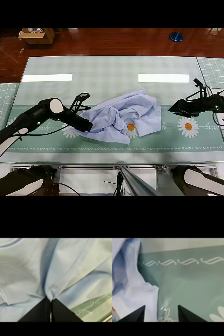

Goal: Fold the shirts.

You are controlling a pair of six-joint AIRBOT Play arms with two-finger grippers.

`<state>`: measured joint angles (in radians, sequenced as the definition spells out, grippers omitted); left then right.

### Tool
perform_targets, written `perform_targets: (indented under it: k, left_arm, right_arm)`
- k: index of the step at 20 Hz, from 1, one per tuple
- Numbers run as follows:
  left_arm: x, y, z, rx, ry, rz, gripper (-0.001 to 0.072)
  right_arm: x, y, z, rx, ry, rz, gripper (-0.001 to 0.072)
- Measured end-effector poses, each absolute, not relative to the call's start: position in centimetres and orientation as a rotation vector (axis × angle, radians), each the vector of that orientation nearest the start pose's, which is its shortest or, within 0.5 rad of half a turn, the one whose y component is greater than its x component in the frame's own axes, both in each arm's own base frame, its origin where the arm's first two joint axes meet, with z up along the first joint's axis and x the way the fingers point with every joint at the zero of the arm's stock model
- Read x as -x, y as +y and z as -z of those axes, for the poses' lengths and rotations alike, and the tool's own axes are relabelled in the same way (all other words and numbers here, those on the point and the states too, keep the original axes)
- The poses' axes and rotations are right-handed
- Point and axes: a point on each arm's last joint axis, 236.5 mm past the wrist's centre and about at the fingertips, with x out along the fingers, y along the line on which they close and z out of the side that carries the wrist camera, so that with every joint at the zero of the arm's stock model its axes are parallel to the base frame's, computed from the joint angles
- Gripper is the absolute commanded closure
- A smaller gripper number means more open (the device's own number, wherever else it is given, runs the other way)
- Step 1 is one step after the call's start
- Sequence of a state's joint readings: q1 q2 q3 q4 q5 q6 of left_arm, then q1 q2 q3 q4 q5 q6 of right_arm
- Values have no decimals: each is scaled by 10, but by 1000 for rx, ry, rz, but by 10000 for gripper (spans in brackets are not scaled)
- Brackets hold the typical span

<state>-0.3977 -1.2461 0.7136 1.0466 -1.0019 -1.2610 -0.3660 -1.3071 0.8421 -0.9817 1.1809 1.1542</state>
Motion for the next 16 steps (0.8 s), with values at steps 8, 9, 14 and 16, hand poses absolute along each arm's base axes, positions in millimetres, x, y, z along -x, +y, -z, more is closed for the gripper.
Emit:
perform_targets:
  k: [8, 9, 14, 16]
  left_arm:
    - [-251, -214, 68, 20, 1426, 700, 687]
    - [-257, -216, 63, 20, 1407, 704, 687]
    - [-310, -228, -2, 27, 1223, 723, 687]
    - [-344, -226, -58, 36, 1079, 718, 687]
  right_arm:
    - [-350, 64, 96, -456, 1309, -324, 698]
    - [-354, 71, 98, -434, 1295, -329, 692]
    - [-381, 81, 72, -352, 1199, -361, 692]
    - [-397, 71, 31, -306, 1115, -369, 693]
